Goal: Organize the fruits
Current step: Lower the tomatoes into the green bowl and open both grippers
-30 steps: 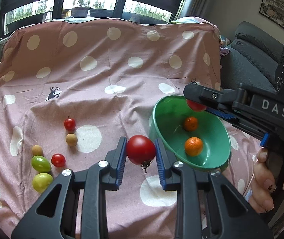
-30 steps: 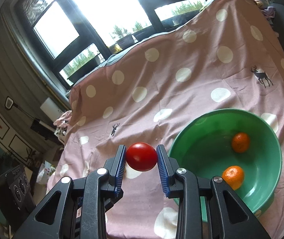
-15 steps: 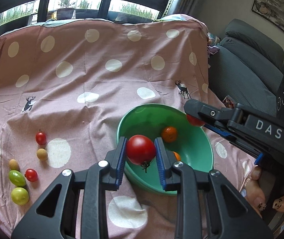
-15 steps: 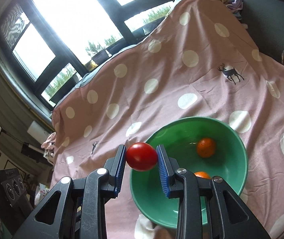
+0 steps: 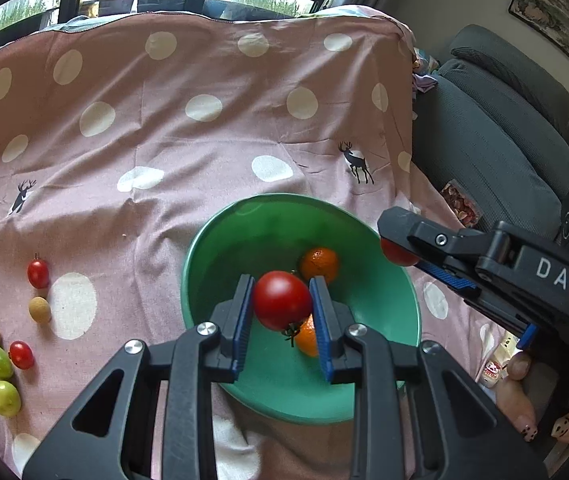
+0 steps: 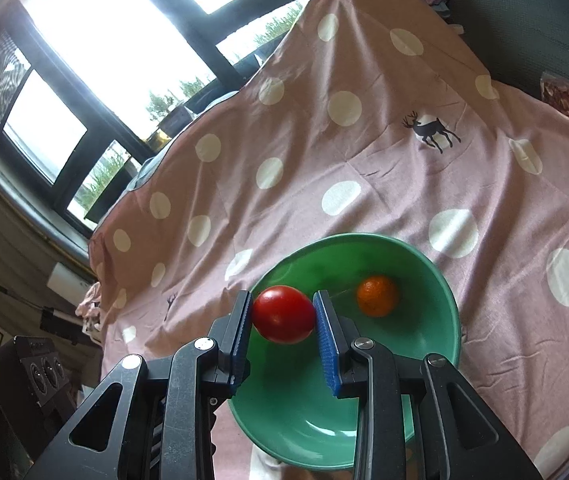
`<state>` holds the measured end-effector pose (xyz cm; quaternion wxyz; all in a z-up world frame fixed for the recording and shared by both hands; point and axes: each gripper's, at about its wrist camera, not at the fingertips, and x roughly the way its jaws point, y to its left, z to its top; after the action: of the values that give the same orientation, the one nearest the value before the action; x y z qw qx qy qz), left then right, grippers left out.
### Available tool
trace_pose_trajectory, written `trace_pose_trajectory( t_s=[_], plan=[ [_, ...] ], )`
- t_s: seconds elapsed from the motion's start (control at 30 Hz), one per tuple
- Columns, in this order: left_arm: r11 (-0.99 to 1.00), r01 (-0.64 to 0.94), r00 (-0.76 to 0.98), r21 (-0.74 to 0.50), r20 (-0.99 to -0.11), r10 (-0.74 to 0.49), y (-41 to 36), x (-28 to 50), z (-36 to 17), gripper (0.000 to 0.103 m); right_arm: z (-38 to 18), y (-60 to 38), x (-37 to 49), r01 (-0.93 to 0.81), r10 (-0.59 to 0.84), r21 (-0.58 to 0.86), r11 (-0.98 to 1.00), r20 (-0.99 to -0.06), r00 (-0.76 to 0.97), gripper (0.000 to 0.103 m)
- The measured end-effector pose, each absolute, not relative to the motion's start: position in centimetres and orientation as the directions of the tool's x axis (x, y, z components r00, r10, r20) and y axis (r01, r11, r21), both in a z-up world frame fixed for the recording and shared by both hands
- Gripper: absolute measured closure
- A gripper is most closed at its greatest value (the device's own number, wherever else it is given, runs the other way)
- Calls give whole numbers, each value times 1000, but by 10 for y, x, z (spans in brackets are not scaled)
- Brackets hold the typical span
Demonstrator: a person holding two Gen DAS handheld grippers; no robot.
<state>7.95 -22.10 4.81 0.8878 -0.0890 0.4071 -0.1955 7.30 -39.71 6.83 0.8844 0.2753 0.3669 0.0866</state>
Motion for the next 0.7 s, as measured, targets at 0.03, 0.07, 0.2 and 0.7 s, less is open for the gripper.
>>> trace_pose_trajectory(
  t_s=[0.03, 0.07, 0.2, 0.7],
  plan=[
    [908, 273, 588, -317, -692, -419, -222, 81, 47, 75, 67, -397, 74, 56, 346, 543, 838, -608, 715, 70],
    [909, 273, 586, -316, -695, -417, -224, 82, 45, 75, 66, -397, 75, 68, 327, 527, 847, -618, 715, 70],
    [906, 280, 570, -318, -704, -424, -230, 87, 41, 75, 59, -398, 81, 77, 334, 528, 846, -636, 696, 70],
    [906, 263, 527, -331, -737, -423, -244, 98, 20, 75, 29, -399, 98, 127, 311, 480, 868, -724, 615, 70]
  ],
)
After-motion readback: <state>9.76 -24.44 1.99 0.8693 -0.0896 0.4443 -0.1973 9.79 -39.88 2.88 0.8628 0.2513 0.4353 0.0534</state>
